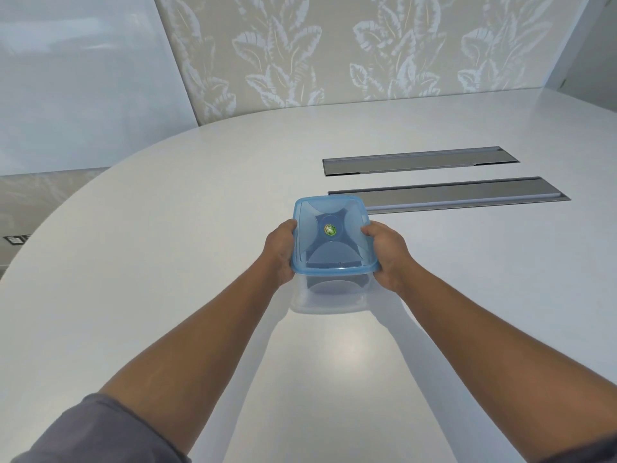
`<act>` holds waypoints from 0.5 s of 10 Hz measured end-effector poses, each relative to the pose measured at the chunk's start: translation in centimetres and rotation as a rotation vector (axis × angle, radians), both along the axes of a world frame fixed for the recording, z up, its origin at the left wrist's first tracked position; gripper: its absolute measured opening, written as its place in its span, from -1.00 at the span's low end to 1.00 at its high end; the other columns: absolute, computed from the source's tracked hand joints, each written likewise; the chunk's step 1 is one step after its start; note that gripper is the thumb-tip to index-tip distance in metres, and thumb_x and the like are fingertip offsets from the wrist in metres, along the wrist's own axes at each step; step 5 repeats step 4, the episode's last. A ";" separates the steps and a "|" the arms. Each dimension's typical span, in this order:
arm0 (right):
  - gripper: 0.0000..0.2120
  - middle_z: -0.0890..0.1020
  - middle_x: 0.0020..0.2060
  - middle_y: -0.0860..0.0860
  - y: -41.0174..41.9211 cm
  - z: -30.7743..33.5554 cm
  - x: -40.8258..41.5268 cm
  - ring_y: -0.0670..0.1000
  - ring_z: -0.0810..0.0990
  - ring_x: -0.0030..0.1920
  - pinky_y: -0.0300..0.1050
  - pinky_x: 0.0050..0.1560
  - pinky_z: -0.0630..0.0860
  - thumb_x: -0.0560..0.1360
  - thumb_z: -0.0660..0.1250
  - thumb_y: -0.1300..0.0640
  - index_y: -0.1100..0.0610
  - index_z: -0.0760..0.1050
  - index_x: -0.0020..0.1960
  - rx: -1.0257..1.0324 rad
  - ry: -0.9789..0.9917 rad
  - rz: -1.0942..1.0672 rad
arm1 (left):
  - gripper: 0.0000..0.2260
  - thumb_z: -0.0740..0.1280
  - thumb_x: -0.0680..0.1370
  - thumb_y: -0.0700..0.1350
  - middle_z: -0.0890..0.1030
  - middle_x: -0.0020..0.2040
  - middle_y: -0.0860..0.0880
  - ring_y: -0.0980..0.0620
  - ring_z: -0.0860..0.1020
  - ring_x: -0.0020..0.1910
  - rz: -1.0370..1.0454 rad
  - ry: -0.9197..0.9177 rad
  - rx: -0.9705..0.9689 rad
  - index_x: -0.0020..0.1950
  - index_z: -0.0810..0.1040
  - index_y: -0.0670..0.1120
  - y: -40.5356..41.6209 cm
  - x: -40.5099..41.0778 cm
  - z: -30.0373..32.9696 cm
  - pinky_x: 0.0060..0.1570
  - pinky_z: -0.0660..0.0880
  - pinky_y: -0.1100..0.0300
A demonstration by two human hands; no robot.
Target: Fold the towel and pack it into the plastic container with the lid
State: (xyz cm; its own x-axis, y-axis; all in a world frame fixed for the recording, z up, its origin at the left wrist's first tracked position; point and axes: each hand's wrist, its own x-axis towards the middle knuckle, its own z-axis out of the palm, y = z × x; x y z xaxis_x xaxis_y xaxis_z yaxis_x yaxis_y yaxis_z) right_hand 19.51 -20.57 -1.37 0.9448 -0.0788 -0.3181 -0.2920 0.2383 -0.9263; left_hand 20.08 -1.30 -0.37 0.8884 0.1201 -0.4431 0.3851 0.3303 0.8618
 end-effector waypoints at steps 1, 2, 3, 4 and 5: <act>-0.80 0.68 -0.13 0.09 0.2 0.1 -0.1 0.07 0.64 -0.20 -0.02 -0.18 0.58 0.56 0.22 0.17 0.11 0.62 0.02 -0.030 -0.005 0.008 | -0.78 0.26 0.63 -0.06 0.73 -0.18 -0.09 -0.12 0.69 -0.27 0.002 0.008 0.013 0.08 0.66 -0.11 0.0 -0.3 0.3 -0.22 0.67 0.02; -0.81 0.68 -0.07 0.11 -0.3 0.2 -0.1 0.09 0.65 -0.15 0.02 -0.11 0.58 0.57 0.23 0.13 0.12 0.61 0.05 -0.026 -0.009 0.029 | -0.79 0.25 0.62 -0.06 0.73 -0.21 -0.08 -0.10 0.68 -0.30 -0.011 -0.001 0.046 0.01 0.66 -0.09 -0.2 -0.6 0.7 -0.27 0.66 0.06; -0.79 0.66 0.02 0.06 -0.8 0.5 0.0 0.03 0.61 -0.03 0.01 0.02 0.55 0.60 0.23 0.06 0.11 0.59 0.08 -0.110 -0.020 0.029 | -0.78 0.20 0.61 -0.04 0.68 -0.15 -0.09 -0.09 0.65 -0.25 -0.018 0.003 0.077 -0.09 0.60 -0.06 -0.1 -0.8 1.3 -0.15 0.63 0.03; -0.71 0.58 0.07 0.07 -0.9 0.8 -0.4 0.03 0.53 0.01 -0.04 -0.04 0.46 0.61 0.19 0.00 0.18 0.52 0.17 -0.355 -0.061 0.031 | -0.76 0.11 0.66 -0.01 0.49 -0.20 -0.01 0.01 0.47 -0.26 0.055 -0.038 0.205 -0.20 0.39 0.02 -0.2 -1.3 1.7 -0.18 0.45 0.09; -0.71 0.58 0.07 0.07 -0.9 0.8 -0.4 0.03 0.53 0.01 -0.04 -0.04 0.46 0.61 0.19 0.00 0.18 0.52 0.17 -0.355 -0.061 0.031 | -0.76 0.11 0.66 -0.01 0.49 -0.20 -0.01 0.01 0.47 -0.26 0.055 -0.038 0.205 -0.20 0.39 0.02 -0.2 -1.3 1.7 -0.18 0.45 0.09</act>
